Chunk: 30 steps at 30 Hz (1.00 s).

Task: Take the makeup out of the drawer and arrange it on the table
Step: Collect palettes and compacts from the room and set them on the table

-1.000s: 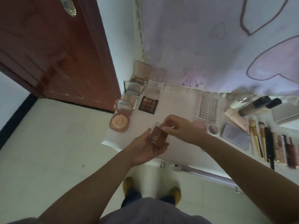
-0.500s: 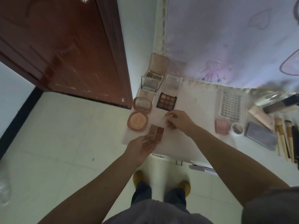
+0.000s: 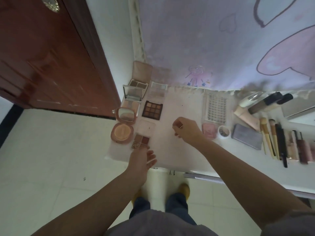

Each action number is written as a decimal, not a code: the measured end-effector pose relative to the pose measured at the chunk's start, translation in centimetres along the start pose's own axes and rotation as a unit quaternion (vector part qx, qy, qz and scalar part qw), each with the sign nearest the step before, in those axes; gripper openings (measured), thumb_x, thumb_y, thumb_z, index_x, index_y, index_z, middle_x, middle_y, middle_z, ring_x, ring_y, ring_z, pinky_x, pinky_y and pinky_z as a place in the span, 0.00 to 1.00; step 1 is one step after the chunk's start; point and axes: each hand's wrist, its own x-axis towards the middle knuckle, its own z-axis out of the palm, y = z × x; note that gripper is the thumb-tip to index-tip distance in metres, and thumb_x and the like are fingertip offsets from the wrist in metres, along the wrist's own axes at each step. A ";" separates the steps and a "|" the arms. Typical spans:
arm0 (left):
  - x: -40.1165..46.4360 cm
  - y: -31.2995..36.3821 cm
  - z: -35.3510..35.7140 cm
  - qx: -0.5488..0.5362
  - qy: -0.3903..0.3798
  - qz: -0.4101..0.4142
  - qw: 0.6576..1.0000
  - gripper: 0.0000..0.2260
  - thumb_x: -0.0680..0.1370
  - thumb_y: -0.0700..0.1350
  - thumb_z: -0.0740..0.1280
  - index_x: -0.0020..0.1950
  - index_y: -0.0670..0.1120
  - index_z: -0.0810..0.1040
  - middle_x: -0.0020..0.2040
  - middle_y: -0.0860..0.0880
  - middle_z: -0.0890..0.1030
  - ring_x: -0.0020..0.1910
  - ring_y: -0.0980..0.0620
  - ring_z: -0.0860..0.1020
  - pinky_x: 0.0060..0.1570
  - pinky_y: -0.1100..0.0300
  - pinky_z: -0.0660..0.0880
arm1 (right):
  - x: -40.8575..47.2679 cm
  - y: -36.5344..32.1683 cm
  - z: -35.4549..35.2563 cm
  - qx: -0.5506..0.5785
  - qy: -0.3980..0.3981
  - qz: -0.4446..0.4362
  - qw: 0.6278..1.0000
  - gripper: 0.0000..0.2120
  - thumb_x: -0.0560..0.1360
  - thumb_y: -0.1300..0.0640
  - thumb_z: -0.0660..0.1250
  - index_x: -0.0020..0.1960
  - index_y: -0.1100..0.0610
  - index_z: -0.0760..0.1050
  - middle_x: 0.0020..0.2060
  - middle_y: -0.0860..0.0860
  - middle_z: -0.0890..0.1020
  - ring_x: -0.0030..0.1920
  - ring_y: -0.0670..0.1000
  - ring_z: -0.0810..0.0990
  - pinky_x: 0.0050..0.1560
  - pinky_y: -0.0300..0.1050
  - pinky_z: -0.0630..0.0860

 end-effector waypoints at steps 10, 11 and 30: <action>3.1 -3.7 17.1 0.249 -0.102 0.085 0.959 0.16 0.78 0.36 0.57 0.66 0.41 0.71 0.61 0.41 0.75 0.58 0.47 0.74 0.63 0.53 0.70 | -0.1 10.2 -9.0 -0.394 -0.034 -0.119 0.911 0.18 0.75 0.43 0.61 0.60 0.51 0.74 0.60 0.51 0.74 0.60 0.55 0.71 0.60 0.49 0.64; 3.4 -3.6 17.8 0.248 -0.106 0.078 0.960 0.13 0.78 0.35 0.57 0.60 0.43 0.74 0.58 0.41 0.75 0.54 0.48 0.74 0.59 0.55 0.72 | 0.1 10.5 -8.9 -0.397 -0.031 -0.140 0.907 0.18 0.75 0.44 0.60 0.60 0.52 0.74 0.60 0.52 0.73 0.60 0.55 0.71 0.60 0.49 0.63; 2.4 0.3 11.6 -0.007 -0.273 -0.070 0.959 0.21 0.81 0.52 0.55 0.67 0.39 0.69 0.55 0.40 0.77 0.50 0.46 0.78 0.54 0.51 0.76 | -1.7 3.8 -7.5 -0.121 -0.024 -0.256 0.959 0.19 0.70 0.45 0.67 0.58 0.50 0.70 0.56 0.50 0.74 0.52 0.48 0.74 0.49 0.41 0.72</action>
